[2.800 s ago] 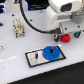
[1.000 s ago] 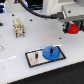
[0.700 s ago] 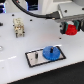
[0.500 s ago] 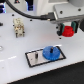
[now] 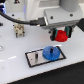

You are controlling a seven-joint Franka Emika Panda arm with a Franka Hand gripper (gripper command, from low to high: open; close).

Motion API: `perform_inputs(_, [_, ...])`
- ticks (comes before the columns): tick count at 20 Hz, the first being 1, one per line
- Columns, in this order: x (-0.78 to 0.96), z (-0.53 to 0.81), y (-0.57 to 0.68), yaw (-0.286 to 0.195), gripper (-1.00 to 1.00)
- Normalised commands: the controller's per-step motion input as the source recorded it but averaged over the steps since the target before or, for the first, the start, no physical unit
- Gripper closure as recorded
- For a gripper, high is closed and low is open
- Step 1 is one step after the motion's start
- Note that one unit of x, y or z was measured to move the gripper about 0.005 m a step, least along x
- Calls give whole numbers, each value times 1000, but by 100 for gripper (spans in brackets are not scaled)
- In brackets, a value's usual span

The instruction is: Insert the blue gear onto the right peg, followed by the red gear

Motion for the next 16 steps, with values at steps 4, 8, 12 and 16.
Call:
perform_inputs(4, [388, -10, -223, 0, 100])
perform_inputs(8, [175, -104, -198, 0, 100])
perform_inputs(12, [78, -194, -166, 0, 100])
perform_inputs(16, [105, -228, -181, 0, 100])
